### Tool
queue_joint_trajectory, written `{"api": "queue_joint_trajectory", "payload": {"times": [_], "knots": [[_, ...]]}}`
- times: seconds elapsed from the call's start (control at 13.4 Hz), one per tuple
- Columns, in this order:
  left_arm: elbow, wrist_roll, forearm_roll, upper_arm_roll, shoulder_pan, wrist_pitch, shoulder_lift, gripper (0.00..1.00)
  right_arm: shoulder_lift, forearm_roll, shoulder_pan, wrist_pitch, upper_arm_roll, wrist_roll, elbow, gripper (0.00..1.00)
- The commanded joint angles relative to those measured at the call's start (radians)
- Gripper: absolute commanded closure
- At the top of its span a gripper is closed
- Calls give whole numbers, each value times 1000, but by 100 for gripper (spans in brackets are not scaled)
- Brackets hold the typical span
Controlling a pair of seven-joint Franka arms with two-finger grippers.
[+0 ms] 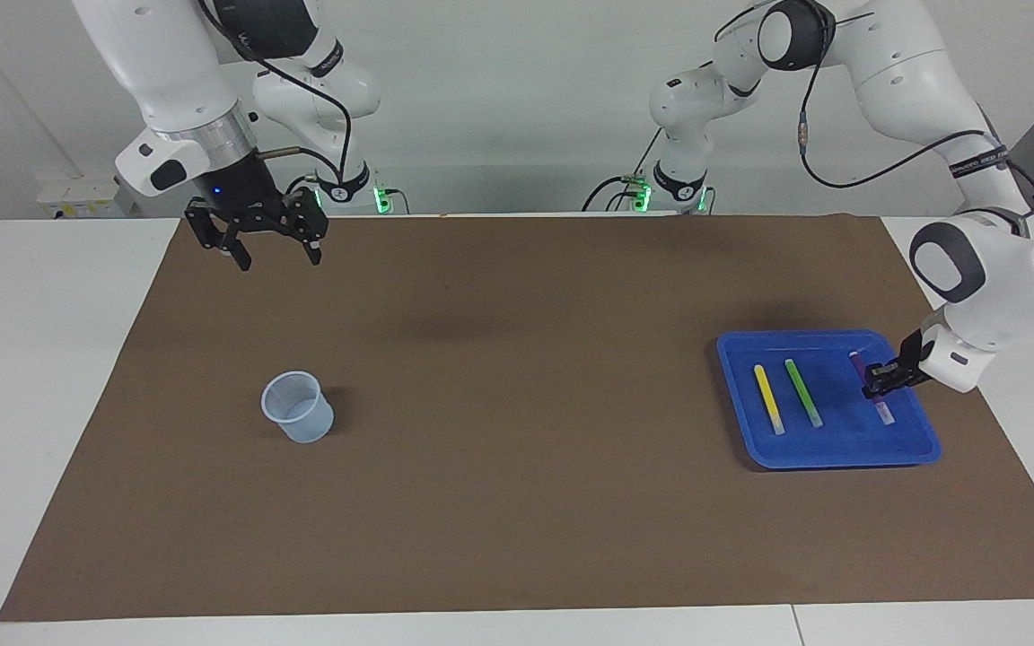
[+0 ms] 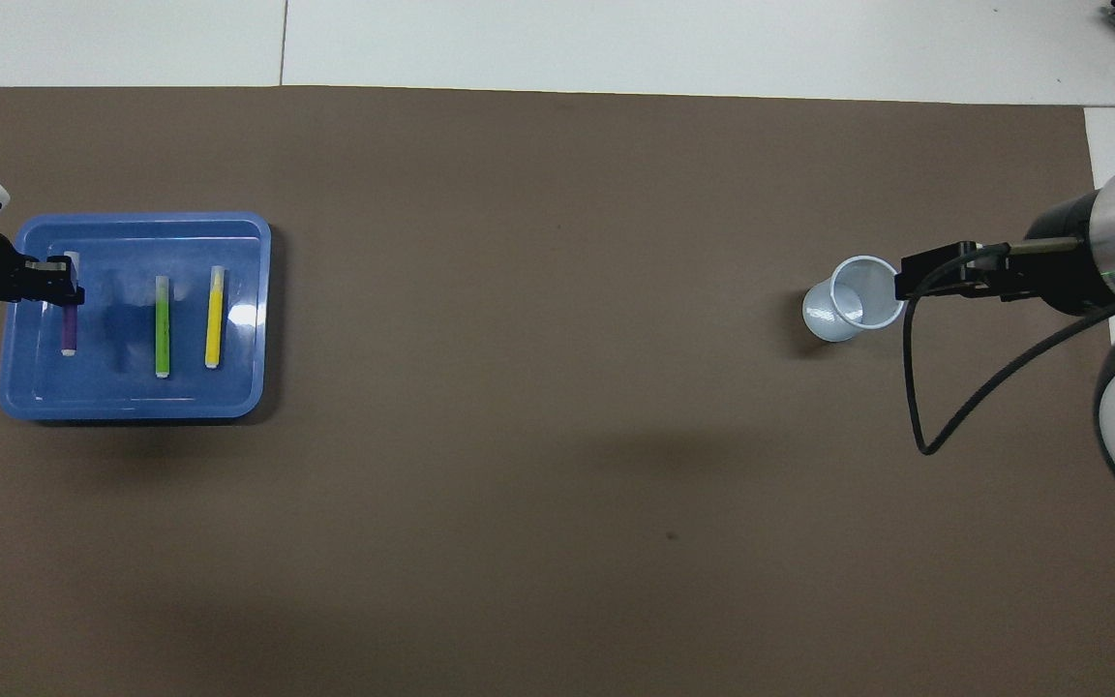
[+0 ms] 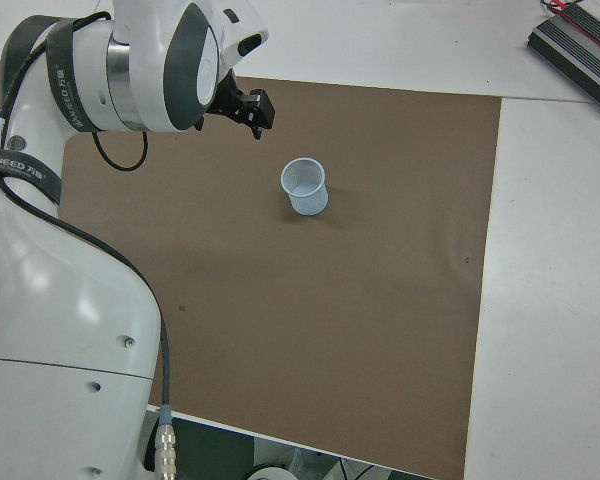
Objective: Transfer and insert pens with both arms
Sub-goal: 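Grasp the purple pen with the left gripper and lift it, then carry the purple pen toward the right gripper while the right gripper approaches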
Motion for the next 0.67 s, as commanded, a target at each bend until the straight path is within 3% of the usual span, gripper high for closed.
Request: {"api": "queue_joint_trajectory", "payload": {"times": [0.0,0.45,0.6], "knots": [[-19,-120,-20,7,-56,-88,-80,100,-16,19,-2,26,3,35,-24,0],[-11,-632,-268,6,-181,-239,-149,100,-11,202,3,85,3,315,-26,0],[-8,-749,-281,1,-253,-250,-176,100,-18,213,38,142,3,390,-64,0]]}}
